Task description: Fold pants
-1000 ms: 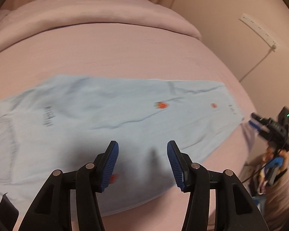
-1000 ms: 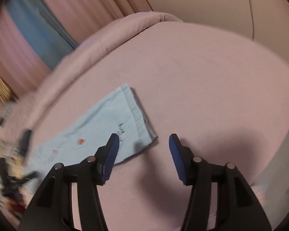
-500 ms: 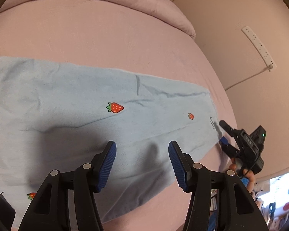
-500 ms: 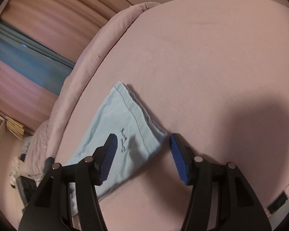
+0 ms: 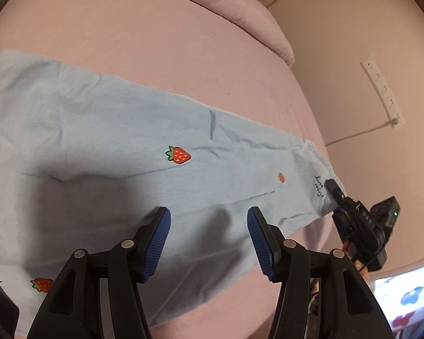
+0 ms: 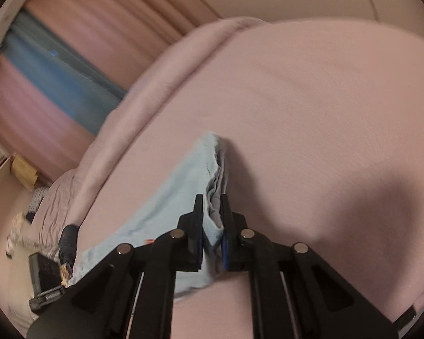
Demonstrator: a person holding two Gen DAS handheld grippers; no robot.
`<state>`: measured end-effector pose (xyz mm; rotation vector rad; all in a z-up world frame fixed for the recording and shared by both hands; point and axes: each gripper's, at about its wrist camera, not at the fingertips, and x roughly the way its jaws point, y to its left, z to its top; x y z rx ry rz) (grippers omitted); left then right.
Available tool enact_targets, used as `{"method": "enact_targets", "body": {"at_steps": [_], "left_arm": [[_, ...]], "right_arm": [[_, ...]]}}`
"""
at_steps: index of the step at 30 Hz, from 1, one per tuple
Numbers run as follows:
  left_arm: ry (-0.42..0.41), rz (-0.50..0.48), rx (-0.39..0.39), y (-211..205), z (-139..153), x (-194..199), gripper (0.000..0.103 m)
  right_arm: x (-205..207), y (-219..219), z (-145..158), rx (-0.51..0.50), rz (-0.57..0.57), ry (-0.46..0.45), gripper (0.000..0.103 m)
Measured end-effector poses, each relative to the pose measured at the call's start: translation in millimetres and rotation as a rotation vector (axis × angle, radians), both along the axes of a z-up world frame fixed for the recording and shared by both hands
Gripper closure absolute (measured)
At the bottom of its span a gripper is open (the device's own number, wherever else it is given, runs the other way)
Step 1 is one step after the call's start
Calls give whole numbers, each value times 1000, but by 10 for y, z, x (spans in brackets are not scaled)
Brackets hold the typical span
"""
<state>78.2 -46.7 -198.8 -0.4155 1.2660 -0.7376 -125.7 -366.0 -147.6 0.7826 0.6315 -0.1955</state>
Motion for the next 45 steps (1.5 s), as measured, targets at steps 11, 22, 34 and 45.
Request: {"method": "enact_targets", "body": {"at_steps": [11,22,34,45], "left_arm": [[47,0,-283,-20,325,129,30],[125,-47,-196,-274,42,410,31],[-34,-36,-143,217,362,381,99],[-57,146,-37,1493,314,355,99]], "right_arm": [[465,1558,419,-527,394,-10,94],[454,2389,112,-970,597,12,93],[405,2683,259,-1125,673,-52,93],[539,3638,378,-1146,892,-197,92]]}}
